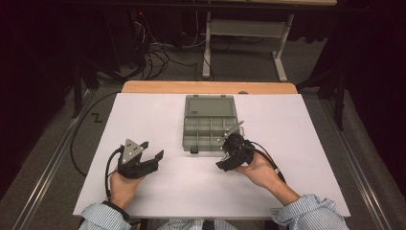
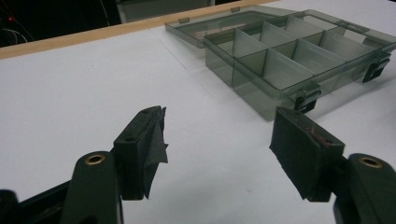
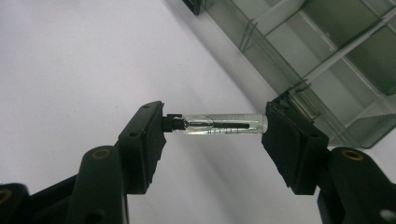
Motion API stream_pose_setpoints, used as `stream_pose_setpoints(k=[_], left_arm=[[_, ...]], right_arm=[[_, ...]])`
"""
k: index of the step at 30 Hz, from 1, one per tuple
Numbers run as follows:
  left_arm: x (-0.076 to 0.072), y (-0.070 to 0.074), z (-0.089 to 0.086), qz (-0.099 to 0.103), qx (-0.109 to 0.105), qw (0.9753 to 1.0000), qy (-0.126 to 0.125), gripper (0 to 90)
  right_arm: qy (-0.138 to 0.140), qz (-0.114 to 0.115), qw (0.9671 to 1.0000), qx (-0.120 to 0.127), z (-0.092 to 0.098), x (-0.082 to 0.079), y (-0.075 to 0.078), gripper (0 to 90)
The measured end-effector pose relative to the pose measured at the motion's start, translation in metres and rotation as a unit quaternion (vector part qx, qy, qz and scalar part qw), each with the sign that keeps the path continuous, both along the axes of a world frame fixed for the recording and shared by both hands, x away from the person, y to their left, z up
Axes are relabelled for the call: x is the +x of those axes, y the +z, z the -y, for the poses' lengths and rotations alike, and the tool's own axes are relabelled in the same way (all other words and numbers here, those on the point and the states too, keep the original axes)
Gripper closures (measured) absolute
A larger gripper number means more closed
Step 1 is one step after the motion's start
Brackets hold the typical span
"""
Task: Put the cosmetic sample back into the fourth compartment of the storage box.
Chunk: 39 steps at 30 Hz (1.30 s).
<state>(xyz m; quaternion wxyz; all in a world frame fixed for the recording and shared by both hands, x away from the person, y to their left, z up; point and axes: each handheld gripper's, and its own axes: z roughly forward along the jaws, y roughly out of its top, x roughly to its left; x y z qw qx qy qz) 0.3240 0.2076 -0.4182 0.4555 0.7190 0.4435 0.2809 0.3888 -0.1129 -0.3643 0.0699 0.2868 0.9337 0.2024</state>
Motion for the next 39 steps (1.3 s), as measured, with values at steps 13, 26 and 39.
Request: stream_pose_setpoints(k=[13, 26, 39], left_arm=[[0.001, -0.001, 0.001, 0.000, 0.003, 1.0000, 0.002, 34.3], [0.001, -0.001, 0.002, -0.001, 0.006, 1.0000, 0.001, 34.3], [0.001, -0.001, 0.003, -0.001, 0.009, 1.0000, 0.000, 34.3]], right_arm=[[-0.014, 0.001, 0.9997, 0.018, 0.013, 0.006, 0.008, 41.4], [-0.032, 0.000, 0.9992, 0.024, 0.021, 0.015, 0.015, 41.4], [-0.059, 0.000, 0.9979, 0.027, 0.029, 0.036, 0.019, 41.4]])
